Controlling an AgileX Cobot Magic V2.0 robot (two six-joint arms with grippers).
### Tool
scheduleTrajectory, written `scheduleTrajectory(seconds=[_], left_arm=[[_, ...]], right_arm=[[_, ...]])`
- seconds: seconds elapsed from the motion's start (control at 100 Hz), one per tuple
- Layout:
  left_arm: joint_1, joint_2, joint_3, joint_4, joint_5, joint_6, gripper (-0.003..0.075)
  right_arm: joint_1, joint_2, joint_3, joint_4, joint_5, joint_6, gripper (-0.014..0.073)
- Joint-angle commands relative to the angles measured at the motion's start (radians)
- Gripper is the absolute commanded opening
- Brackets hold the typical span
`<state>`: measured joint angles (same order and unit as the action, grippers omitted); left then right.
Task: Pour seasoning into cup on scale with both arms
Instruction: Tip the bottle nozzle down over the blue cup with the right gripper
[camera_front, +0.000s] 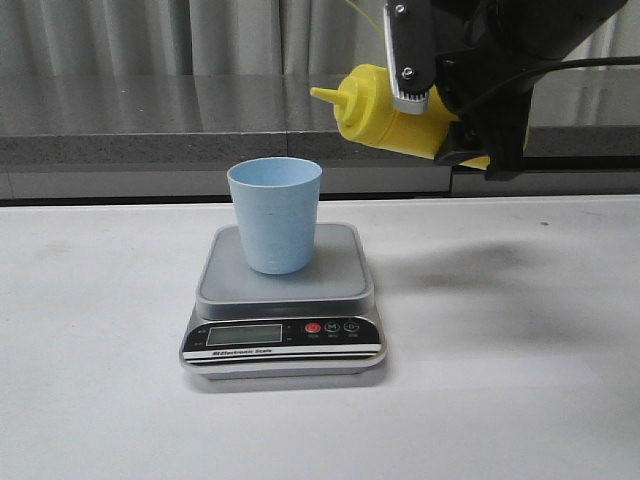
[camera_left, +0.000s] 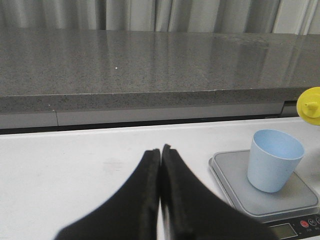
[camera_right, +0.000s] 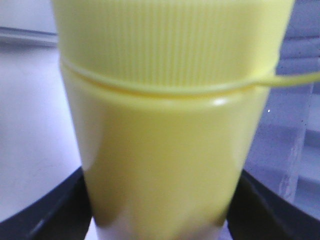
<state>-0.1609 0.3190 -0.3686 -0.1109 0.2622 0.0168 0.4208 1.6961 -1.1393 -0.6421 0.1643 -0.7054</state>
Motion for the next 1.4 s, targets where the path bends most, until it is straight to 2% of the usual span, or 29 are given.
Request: scheduleTrajectory(seconds=[0.0, 0.37, 0.61, 1.09, 1.39], left_arm=[[0.001, 0.006, -0.028, -0.004, -0.076, -0.004, -0.002], [0.001, 0.006, -0.028, -0.004, -0.076, -0.004, -0.002], [0.001, 0.006, -0.028, -0.004, -0.076, -0.004, -0.002], [0.001, 0.006, -0.028, -0.004, -0.076, -0.004, -0.002], [0.001, 0.006, -0.028, -0.004, -0.076, -0.004, -0.002]], right_arm=[[0.012, -0.044, -0.049, -0.074, -0.023, -0.008, 0.0288], [0.099, -0.044, -0.05, -0.343, 0.04, -0.006, 0.0288], [0.125, -0.044, -0.051, -0.45, 0.092, 0.014, 0.0288], [0.129, 0.007, -0.146, -0.491, 0.162, 0.039, 0.0288], [0.13, 0.029, -0.152, -0.528, 0.173, 0.045, 0.0288]])
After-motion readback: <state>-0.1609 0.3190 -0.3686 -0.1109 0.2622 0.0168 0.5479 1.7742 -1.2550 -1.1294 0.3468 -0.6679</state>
